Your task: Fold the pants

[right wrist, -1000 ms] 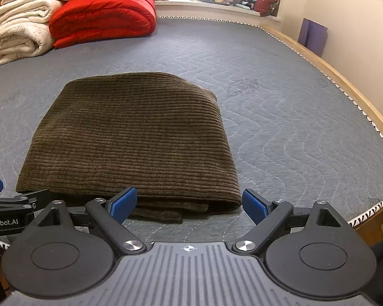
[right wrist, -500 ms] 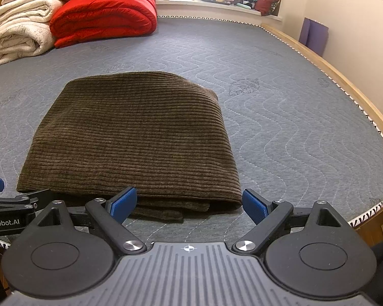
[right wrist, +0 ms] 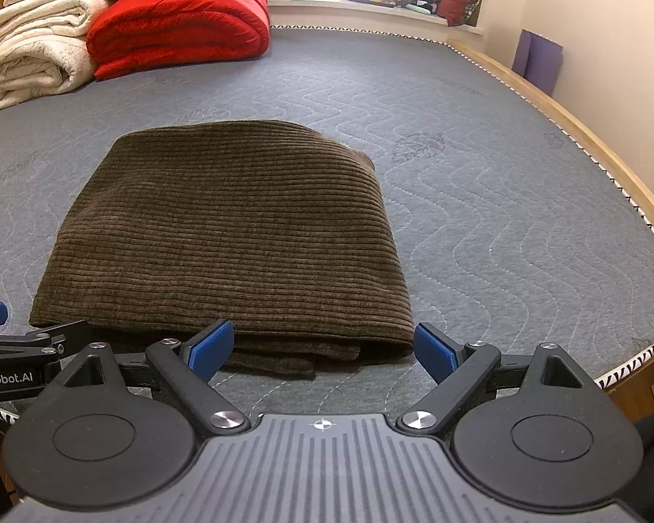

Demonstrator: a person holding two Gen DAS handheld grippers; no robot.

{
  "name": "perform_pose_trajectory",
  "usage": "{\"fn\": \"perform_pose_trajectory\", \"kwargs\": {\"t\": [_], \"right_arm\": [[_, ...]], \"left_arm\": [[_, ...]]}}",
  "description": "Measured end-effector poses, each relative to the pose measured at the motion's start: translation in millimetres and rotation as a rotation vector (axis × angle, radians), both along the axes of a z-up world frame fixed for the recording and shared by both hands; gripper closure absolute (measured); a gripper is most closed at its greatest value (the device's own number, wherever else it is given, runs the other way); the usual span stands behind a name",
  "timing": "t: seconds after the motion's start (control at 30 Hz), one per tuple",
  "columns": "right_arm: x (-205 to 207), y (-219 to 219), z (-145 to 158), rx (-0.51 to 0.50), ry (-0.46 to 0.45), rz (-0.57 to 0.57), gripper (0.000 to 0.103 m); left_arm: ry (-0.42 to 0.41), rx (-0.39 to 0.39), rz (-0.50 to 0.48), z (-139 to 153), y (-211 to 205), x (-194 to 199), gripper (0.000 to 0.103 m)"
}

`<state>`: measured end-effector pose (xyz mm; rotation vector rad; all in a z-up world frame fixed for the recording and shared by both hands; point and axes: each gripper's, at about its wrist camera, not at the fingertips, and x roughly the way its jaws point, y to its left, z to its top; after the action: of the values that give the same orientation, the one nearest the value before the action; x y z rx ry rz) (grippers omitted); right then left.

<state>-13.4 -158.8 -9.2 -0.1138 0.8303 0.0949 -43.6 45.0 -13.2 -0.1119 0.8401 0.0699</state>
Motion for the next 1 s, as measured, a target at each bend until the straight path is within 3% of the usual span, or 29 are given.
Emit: {"fn": "perform_pose_trajectory", "kwargs": {"t": [1.0], "right_arm": [[-1.8, 1.1, 0.1, 0.0, 0.002, 0.001, 0.012]], "left_arm": [[-0.014, 0.006, -0.022, 0.4, 4.0, -0.6, 0.0]]}}
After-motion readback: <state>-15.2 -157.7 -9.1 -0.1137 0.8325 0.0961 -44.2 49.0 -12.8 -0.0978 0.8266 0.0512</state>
